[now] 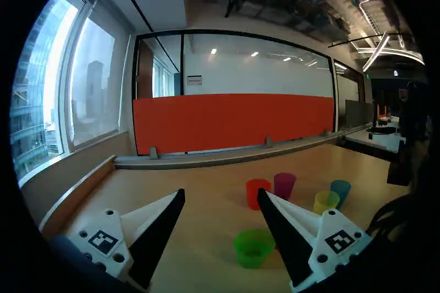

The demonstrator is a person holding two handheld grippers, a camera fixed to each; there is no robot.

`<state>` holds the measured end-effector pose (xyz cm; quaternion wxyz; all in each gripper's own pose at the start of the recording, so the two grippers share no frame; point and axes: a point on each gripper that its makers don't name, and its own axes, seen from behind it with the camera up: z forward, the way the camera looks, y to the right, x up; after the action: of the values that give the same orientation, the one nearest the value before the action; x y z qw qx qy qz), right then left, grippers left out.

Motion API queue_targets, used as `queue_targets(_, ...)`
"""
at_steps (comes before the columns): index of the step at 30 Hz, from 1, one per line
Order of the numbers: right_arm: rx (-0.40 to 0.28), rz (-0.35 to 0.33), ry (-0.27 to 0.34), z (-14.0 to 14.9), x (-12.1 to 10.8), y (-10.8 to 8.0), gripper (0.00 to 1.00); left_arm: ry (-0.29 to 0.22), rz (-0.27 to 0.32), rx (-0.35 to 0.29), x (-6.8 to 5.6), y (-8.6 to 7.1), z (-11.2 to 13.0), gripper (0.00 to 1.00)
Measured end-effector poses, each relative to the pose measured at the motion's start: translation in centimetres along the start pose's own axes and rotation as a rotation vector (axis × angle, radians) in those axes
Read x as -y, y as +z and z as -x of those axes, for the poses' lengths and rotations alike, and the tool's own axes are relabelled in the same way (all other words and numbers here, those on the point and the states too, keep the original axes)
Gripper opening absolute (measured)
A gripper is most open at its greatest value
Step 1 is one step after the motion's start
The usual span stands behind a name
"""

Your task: Pour water

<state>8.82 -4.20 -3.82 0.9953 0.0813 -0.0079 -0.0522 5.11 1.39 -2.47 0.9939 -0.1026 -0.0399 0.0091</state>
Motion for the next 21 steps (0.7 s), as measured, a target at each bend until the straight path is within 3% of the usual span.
queue_targets(12,-0.087,0.1,0.082,-1.0,-1.7,-0.1,1.0,-0.017,-0.044,-0.102,-0.8,0.2,-2.6,0.98)
queue_targets(21,-0.107,0.145,0.063,-1.1,-2.1,-0.5,1.0,0.008,-0.114,-0.139,-0.2,0.4,-3.3,0.98)
